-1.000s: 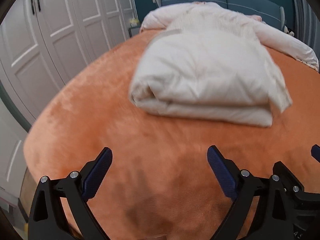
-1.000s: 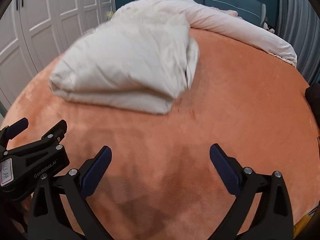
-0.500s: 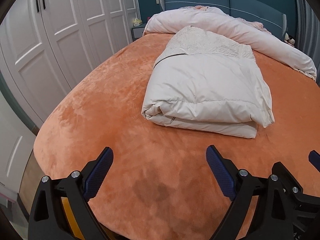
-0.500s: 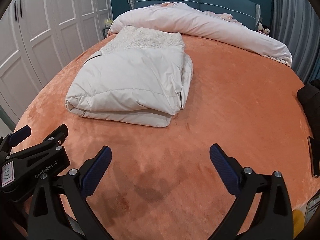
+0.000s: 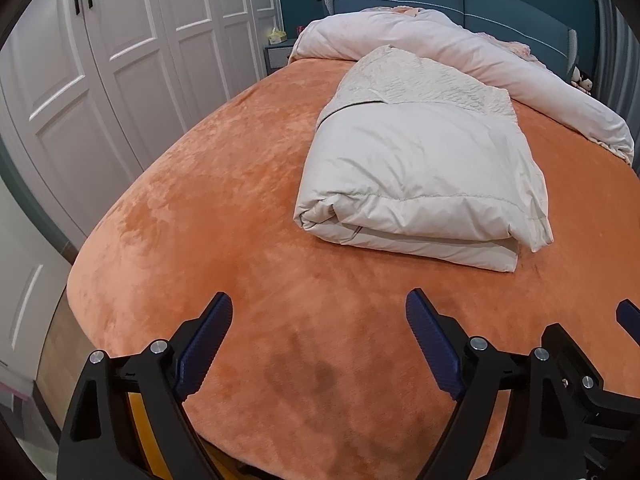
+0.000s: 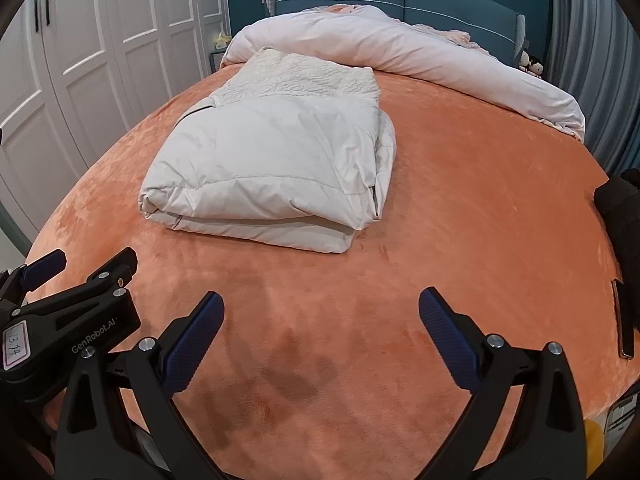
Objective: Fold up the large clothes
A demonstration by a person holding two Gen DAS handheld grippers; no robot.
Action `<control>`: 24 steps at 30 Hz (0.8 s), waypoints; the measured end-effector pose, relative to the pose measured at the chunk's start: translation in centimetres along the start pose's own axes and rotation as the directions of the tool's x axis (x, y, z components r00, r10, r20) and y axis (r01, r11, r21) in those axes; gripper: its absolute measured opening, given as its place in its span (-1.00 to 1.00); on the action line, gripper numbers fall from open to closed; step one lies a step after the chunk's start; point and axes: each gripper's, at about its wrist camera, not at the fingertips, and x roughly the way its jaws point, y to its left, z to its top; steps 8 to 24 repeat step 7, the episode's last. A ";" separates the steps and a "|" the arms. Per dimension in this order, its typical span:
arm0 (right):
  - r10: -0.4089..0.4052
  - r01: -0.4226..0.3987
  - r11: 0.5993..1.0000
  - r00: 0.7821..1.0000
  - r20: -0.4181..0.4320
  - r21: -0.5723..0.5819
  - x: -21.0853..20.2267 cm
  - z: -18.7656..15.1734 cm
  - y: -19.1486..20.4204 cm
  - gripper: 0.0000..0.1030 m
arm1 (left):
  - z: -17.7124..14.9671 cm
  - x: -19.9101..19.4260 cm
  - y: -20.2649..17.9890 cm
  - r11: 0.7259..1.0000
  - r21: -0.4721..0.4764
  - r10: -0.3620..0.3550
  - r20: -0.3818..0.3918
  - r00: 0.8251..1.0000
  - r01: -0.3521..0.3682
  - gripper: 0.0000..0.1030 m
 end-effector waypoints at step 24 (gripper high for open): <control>-0.004 0.004 1.000 1.000 -0.005 -0.006 0.0 0.0 0.3 0.85 | -0.1 0.1 0.3 1.000 -0.011 0.002 -0.017 1.000 -0.002 0.64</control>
